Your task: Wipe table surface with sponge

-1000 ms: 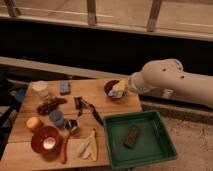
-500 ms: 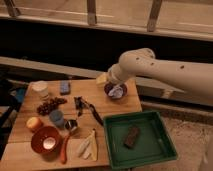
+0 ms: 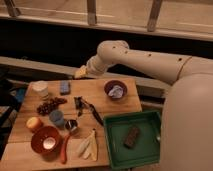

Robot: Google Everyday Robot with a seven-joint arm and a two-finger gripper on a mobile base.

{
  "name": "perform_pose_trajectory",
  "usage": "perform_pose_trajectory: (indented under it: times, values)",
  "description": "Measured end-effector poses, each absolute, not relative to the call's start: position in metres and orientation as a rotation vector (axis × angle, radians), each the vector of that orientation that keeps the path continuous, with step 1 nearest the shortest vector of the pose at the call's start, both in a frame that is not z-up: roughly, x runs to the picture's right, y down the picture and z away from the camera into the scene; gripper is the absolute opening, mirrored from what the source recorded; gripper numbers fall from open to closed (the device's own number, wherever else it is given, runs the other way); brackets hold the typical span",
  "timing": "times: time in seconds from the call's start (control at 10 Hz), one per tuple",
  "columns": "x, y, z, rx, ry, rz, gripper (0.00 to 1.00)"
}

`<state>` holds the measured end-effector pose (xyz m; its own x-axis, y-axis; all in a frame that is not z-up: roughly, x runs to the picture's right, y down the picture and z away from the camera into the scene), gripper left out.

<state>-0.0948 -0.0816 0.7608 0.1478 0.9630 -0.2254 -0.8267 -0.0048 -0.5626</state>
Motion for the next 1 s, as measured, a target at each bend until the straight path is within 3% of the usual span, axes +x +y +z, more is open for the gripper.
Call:
perform_pose_trajectory:
  times: [0.6, 1.0]
  values:
    - [-0.081, -0.077, 0.764, -0.696, -0.248, 1.419, 0.71]
    - [-0.097, -0.078, 0.802, -0.761, -0.225, 1.389, 0.71]
